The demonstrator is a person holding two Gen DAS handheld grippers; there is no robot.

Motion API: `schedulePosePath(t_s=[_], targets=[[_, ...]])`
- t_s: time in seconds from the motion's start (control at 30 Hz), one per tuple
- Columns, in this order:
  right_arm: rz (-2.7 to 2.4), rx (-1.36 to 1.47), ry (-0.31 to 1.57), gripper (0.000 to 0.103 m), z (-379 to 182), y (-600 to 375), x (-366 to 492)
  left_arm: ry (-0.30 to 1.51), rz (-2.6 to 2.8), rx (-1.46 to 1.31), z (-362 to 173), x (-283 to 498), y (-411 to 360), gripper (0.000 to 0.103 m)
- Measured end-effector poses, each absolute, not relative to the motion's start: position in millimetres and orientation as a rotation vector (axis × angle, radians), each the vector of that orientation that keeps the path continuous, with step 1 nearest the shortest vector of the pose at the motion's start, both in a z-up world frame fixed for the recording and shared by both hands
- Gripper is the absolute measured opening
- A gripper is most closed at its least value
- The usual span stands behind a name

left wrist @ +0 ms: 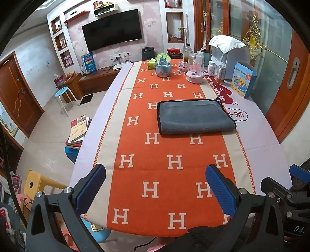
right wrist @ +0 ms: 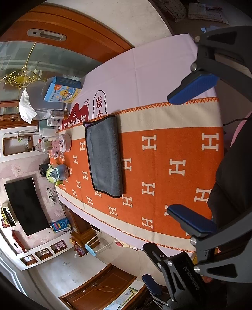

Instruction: Fold towel

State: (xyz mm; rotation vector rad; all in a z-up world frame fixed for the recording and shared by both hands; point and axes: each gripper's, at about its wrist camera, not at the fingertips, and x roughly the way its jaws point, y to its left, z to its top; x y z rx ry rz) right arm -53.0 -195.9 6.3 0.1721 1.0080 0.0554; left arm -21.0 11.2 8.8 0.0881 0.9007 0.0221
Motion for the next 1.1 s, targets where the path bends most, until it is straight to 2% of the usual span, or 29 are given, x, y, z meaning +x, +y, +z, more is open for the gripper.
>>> schedulePosePath(t_s=[1.1], targets=[[0.053, 0.169, 1.025, 0.103, -3.3, -194.3, -51.3, 0.903, 0.022, 0.089, 10.2, -21.0, 9.4, 0.102]])
